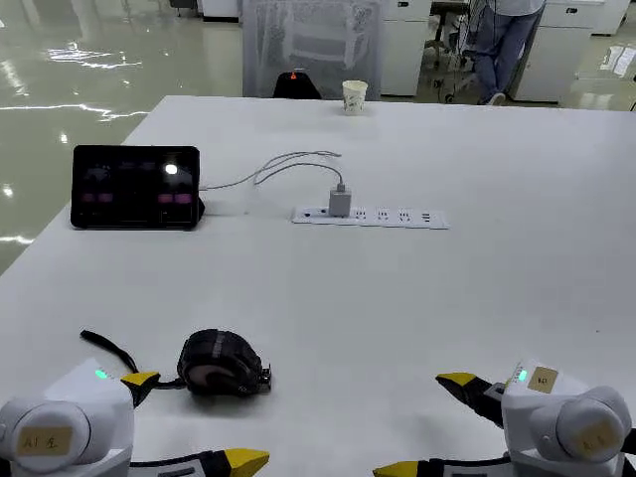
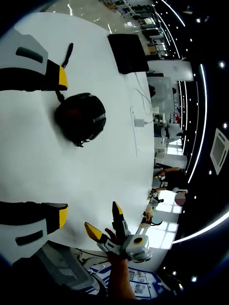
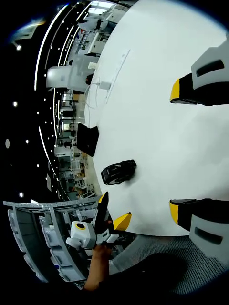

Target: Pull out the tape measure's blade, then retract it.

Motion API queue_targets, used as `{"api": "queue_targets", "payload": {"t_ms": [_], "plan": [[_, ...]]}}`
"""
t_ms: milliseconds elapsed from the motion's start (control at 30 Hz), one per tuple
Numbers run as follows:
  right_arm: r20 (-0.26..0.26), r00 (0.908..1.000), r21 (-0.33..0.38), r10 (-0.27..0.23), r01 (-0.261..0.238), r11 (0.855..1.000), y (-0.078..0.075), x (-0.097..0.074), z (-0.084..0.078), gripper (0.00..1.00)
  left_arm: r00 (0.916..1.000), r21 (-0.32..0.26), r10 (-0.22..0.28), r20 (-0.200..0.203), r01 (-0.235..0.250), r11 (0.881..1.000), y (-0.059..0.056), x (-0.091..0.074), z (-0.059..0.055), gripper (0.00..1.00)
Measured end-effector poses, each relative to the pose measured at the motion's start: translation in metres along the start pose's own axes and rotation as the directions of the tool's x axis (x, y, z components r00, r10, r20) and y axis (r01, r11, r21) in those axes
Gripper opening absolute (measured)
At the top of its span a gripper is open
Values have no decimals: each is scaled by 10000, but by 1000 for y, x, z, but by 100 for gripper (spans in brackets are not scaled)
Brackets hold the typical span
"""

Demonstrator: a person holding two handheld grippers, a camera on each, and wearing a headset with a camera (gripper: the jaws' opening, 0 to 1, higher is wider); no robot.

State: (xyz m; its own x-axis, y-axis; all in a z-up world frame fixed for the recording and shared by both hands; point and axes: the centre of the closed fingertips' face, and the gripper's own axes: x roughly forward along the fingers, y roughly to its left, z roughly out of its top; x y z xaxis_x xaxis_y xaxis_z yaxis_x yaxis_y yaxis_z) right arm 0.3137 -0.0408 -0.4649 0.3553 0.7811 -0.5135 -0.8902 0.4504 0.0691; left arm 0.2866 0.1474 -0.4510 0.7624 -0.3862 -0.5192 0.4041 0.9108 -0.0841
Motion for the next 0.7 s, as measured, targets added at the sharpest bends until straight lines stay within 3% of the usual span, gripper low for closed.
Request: {"api": "queue_targets", "payload": {"t_ms": [533,700], "plan": [[425,9985,45,-334,333,9994,3,-13,1,96,9994,357,-331,31,329,9988,-12,-10,-2,99],[423,9985,90,-358,354,9993,4,-16,-1,99,9984,509,-446,335,429,9978,-15,-12,2,99]]}}
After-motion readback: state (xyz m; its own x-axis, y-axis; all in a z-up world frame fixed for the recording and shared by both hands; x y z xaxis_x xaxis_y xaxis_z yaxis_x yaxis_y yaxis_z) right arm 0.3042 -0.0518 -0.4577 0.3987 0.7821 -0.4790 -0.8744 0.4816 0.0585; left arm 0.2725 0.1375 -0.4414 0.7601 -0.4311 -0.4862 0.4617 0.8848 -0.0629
